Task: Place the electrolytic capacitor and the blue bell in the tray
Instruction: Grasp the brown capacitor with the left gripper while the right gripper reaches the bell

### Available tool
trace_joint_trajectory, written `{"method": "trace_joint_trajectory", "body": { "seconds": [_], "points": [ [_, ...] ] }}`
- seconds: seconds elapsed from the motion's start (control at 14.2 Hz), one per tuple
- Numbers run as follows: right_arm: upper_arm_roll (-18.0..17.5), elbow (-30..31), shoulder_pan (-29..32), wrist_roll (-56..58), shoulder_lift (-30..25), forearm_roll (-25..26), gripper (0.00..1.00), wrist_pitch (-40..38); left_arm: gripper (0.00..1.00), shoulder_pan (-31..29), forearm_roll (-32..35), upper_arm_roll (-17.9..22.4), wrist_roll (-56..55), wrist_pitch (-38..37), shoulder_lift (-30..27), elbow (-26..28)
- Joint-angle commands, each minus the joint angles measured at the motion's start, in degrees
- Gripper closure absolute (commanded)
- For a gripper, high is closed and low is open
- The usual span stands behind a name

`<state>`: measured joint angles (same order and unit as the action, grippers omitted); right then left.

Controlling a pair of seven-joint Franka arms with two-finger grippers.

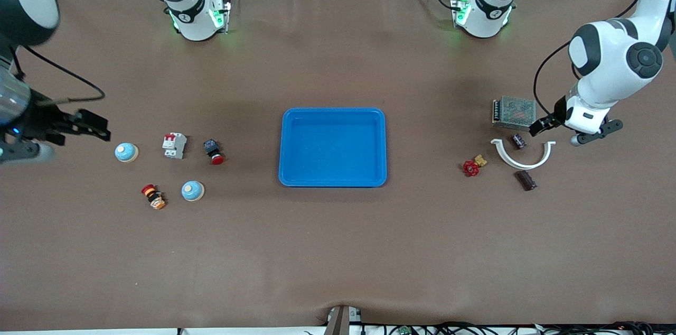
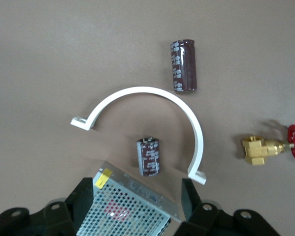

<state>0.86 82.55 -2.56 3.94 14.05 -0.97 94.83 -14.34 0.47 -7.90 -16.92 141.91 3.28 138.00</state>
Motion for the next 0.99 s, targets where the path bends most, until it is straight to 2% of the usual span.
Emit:
{"method": "trace_joint_trajectory", "body": {
  "seconds": [0.0, 0.42, 0.7, 0.92],
  "points": [
    [0.19, 1.38, -1.21, 0.28, 3.17, -0.88, 0.0, 3.77, 0.24, 0.1, -0.12, -0.63, -2.15, 4.07, 3.39, -0.18],
    [0.19, 2.62, -3.76, 0.8, 11.34, -0.52, 0.0, 10.01, 0.36, 0.11, -0.03, -0.72, -2.76, 7.68, 8.66, -0.27],
    [0.28, 8.14, -4.56, 0.89, 11.71, 0.09, 0.0, 16.08, 0.38, 0.11, -0.03, -0.63, -2.76, 8.82, 10.6, -0.18],
    [0.28, 10.17, -3.94, 5.44, 11.79, 0.09, 0.0, 19.15, 0.42, 0.11, -0.03, -0.54, -2.68, 10.05, 12.27, -0.18]
  ]
}}
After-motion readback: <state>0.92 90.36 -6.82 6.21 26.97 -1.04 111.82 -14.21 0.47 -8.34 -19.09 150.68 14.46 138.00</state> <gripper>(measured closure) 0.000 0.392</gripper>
